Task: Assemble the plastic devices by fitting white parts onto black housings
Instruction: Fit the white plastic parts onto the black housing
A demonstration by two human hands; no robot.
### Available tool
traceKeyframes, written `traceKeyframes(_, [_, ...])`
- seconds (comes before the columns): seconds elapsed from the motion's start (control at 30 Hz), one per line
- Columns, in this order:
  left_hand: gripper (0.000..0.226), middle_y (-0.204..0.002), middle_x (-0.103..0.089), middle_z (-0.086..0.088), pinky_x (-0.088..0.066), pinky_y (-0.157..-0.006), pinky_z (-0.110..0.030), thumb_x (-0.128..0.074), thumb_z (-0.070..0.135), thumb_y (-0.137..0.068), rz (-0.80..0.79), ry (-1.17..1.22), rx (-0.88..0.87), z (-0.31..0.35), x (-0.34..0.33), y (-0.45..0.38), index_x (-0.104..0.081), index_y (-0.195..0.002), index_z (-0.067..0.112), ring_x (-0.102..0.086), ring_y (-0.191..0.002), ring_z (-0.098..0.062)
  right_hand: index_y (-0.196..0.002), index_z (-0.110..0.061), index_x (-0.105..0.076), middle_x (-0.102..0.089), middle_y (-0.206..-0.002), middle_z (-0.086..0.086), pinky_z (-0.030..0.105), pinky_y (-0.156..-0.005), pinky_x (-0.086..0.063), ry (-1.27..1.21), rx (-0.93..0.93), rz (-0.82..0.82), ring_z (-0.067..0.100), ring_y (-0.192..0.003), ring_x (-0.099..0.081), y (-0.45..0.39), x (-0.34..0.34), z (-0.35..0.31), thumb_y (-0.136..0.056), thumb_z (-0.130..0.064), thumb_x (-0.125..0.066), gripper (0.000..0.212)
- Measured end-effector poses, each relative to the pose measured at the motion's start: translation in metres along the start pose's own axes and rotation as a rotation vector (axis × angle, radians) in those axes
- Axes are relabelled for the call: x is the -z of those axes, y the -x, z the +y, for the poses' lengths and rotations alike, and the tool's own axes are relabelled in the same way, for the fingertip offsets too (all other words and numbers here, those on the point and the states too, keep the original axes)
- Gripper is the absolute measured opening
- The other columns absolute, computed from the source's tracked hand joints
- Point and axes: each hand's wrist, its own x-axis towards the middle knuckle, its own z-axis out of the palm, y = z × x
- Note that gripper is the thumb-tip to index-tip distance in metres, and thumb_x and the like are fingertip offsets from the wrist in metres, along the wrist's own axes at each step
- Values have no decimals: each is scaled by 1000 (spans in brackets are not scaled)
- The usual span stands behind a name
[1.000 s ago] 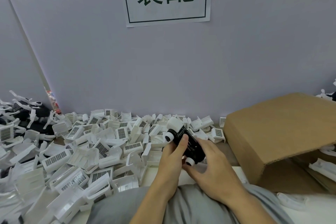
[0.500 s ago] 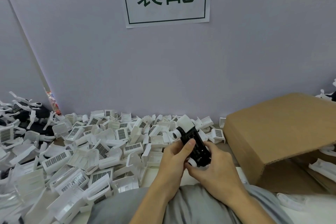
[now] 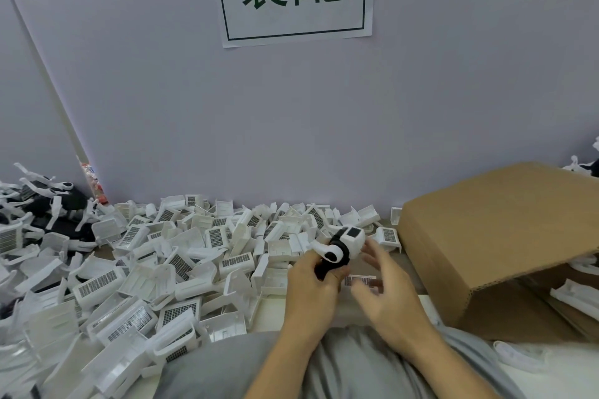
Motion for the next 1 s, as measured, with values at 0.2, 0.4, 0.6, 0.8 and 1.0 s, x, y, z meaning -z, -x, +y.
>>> traceKeyframes(0.2, [26, -83, -69, 29, -46, -70, -12, -56, 5, -83, -163, -240, -239, -1, -1, 7, -72, -92, 23, -63, -80, 5, -135, -28, -53, -69, -114, -15, 15, -80, -53, -163, -93, 105, -2, -101, -67, 0, 1, -1, -76, -30, -86, 68])
traceKeyframes(0.4, [30, -97, -70, 20, -49, -82, -18, -52, 12, -82, -222, -283, -255, 2, 0, 8, -71, -105, 18, -64, -94, 2, -114, -22, -69, -75, -92, -14, 28, -81, -57, -28, -94, 230, 1, -88, -70, -3, 4, -6, -69, -41, -86, 52])
traceKeyframes(0.6, [14, -90, -67, 12, -49, -75, -31, -55, 16, -86, -237, -329, -283, 6, -3, 9, -60, -95, 26, -61, -83, -12, -94, -26, -71, -74, -81, -15, 34, -78, -58, -26, -103, 339, 2, -80, -69, -6, 7, -7, -69, -46, -83, 35])
traceKeyframes(0.8, [19, -95, -70, 2, -51, -77, -44, -53, 10, -89, -188, -374, -383, 6, -3, 10, -63, -104, 13, -63, -86, -22, -90, -22, -73, -72, -76, -16, 13, -63, -50, -28, -35, 366, 2, -73, -68, -6, 6, -9, -70, -51, -77, 36])
traceKeyframes(1.0, [18, -81, -62, 11, -49, -70, -37, -50, 3, -81, -65, -318, -352, 6, -3, 9, -62, -87, 15, -58, -76, -15, -113, -37, -63, -76, -99, -15, 19, -76, -56, -181, -90, 173, 1, -93, -71, -4, 2, -12, -65, -56, -83, 56])
